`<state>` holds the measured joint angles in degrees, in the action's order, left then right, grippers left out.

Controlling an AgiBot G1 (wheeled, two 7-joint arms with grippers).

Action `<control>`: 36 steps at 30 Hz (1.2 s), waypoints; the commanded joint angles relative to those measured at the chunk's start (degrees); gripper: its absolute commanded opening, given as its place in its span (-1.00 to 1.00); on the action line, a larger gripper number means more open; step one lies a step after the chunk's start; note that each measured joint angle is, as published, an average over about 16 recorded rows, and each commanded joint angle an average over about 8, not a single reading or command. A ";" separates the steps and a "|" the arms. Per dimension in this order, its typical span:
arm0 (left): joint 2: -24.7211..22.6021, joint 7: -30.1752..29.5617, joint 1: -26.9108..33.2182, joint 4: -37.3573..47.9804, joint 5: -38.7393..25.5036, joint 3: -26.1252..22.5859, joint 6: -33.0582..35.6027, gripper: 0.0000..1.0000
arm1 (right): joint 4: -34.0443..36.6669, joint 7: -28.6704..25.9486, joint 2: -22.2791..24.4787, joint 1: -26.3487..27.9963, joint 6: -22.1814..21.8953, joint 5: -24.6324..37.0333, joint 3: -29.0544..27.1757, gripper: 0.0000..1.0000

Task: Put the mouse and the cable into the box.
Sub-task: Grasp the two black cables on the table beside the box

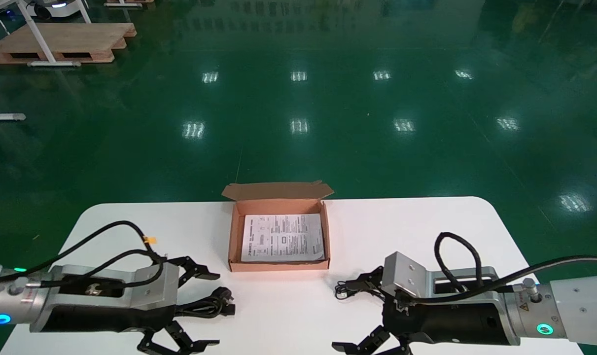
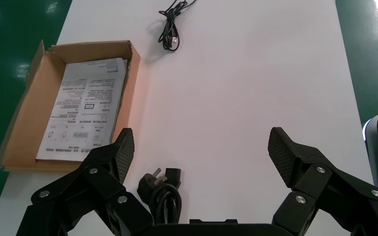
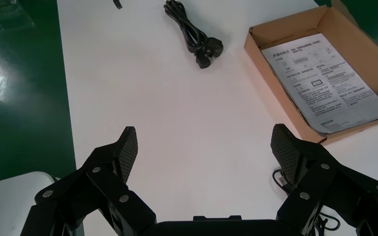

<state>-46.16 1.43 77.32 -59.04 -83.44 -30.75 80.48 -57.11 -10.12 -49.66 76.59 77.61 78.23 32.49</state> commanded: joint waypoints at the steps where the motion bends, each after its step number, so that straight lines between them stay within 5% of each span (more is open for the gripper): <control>1: 0.23 -0.09 -0.20 -0.38 0.36 0.13 0.21 1.00 | -0.34 0.01 0.31 -0.23 0.19 -0.58 -0.22 1.00; 6: 0.17 0.07 -0.21 -0.58 -1.32 -0.36 -0.86 1.00 | -0.05 0.09 -0.38 -0.10 -0.67 0.58 0.27 1.00; 18: -7.04 0.38 3.23 8.62 -21.22 -6.88 -13.27 1.00 | 9.62 2.22 -9.07 3.14 -9.76 11.04 4.28 1.00; 36: -14.99 12.57 10.45 29.77 -21.72 -8.40 -11.88 1.00 | 22.95 7.02 -13.64 5.84 -9.40 12.38 5.60 1.00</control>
<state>-61.27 13.49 87.22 -29.57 -105.39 -39.14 67.46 -34.41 -3.19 -63.18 82.56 68.16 90.58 38.02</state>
